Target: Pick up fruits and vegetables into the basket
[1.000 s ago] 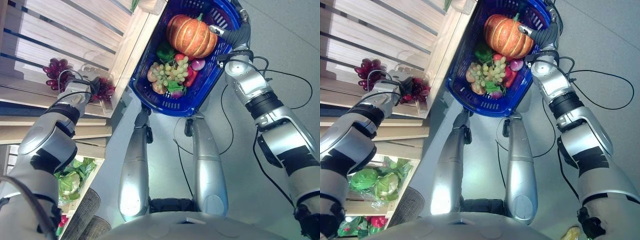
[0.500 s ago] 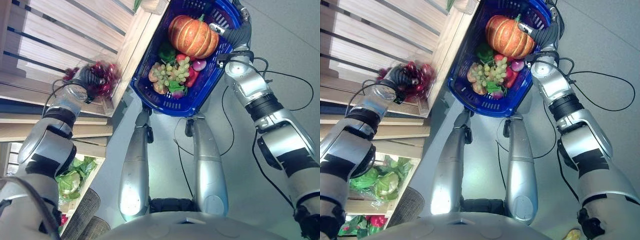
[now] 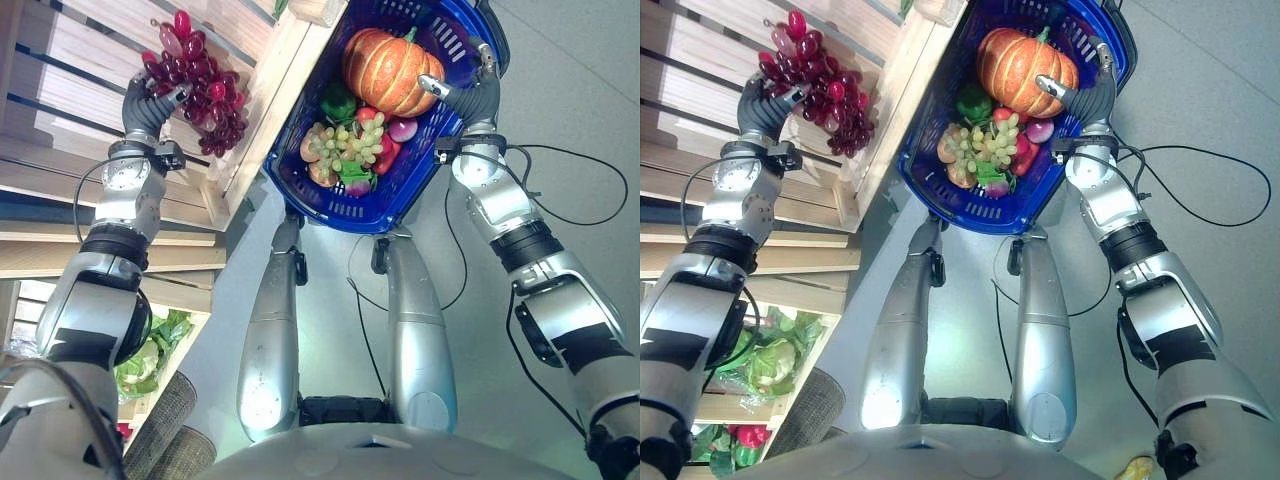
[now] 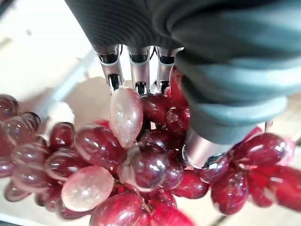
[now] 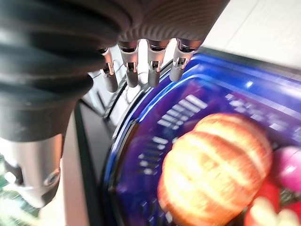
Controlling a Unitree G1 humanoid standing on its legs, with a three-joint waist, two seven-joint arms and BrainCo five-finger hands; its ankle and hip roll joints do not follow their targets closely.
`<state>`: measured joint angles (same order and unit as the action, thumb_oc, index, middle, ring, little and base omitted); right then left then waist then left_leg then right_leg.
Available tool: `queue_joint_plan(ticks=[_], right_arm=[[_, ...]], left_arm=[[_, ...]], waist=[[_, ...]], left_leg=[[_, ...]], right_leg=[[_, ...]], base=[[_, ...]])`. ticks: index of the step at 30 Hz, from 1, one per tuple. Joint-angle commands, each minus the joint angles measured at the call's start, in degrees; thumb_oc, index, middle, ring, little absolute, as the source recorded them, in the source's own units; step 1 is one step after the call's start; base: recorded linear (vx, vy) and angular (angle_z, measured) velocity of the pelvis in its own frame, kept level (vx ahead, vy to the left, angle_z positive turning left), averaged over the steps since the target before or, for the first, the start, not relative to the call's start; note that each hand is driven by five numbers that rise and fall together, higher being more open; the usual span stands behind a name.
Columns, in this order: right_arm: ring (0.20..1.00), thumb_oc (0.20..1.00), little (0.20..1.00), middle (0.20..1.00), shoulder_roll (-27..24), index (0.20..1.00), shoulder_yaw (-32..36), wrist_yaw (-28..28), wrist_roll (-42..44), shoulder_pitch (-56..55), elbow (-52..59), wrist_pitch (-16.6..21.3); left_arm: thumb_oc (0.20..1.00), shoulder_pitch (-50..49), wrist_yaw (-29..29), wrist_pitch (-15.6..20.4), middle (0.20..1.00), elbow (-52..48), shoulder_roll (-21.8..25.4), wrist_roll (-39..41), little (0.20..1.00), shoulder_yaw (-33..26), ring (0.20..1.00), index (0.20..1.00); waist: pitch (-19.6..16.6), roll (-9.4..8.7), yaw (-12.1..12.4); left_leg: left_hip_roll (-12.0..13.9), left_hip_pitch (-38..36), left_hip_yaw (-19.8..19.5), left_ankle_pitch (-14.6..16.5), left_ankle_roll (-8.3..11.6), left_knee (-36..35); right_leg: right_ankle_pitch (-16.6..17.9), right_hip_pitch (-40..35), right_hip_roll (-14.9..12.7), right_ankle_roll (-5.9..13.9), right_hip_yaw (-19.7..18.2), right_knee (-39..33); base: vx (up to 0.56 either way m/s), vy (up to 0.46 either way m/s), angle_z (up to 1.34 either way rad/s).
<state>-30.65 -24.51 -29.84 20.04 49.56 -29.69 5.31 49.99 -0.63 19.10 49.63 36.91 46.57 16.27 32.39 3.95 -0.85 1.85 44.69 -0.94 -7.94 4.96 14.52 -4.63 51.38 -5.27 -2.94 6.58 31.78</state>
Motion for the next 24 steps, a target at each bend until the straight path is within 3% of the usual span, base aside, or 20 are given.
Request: queue_joint_plan(ticks=[1,8,12,17,24], right_arm=[[1.0,1.0,1.0,1.0,0.4,1.0,0.8,4.4,-4.3,-3.4,8.5,6.1],[1.0,1.0,1.0,1.0,1.5,1.0,0.0,11.5,-8.0,-5.8,16.0,8.5],[1.0,1.0,1.0,1.0,2.3,1.0,-0.5,14.0,-10.6,-6.3,19.5,8.8],[1.0,1.0,1.0,1.0,2.8,1.0,-1.2,16.2,-11.7,-5.2,21.6,7.6],[1.0,1.0,1.0,1.0,3.0,1.0,-2.1,18.5,-11.8,-3.7,24.6,6.7]], left_arm=[[0.2,-1.1,1.9,8.6,0.2,-5.3,-0.9,4.6,0.2,-6.2,0.2,0.2],[0.2,-2.2,5.8,13.8,0.2,-14.8,-3.9,3.7,0.2,-7.3,0.2,0.2],[0.2,-2.6,7.2,14.8,0.2,-21.6,-6.8,1.0,0.2,-6.8,0.2,0.2],[0.2,-2.5,7.9,13.5,0.2,-28.7,-8.8,-2.2,0.2,-5.5,0.2,0.2],[0.2,-2.2,13.3,9.3,0.2,-36.8,-10.4,-1.3,0.2,-3.0,0.2,0.2]], waist=[[-2.6,-0.42,-0.5],[-2.6,-0.69,-0.6],[-2.6,-0.7,-0.4],[-2.6,-0.7,-0.1],[-2.6,-0.86,0.1]], left_leg=[[-2.0,-0.2,1.7,6.7,-2.23,6.1],[-2.1,-0.5,1.8,6.9,-2.28,6.0],[-2.3,-0.5,1.7,7.1,-2.43,6.1],[-2.5,-0.7,1.7,7.2,-2.54,6.1],[-2.6,-0.6,1.6,7.2,-2.76,6.2]], right_leg=[[2.7,-3.8,1.0,5.71,-0.9,-6.7],[2.6,-4.3,0.7,5.95,-0.8,-7.1],[2.8,-4.4,0.4,6.1,-0.7,-7.4],[3.0,-4.9,0.1,6.21,-0.5,-7.7],[3.5,-5.1,0.0,6.26,-0.3,-8.1]], base=[[0.0,0.0,0.0],[0.0,0.0,0.0],[0.0,0.0,0.0],[0.0,-0.007,0.0],[0.0,-0.018,0.01]])
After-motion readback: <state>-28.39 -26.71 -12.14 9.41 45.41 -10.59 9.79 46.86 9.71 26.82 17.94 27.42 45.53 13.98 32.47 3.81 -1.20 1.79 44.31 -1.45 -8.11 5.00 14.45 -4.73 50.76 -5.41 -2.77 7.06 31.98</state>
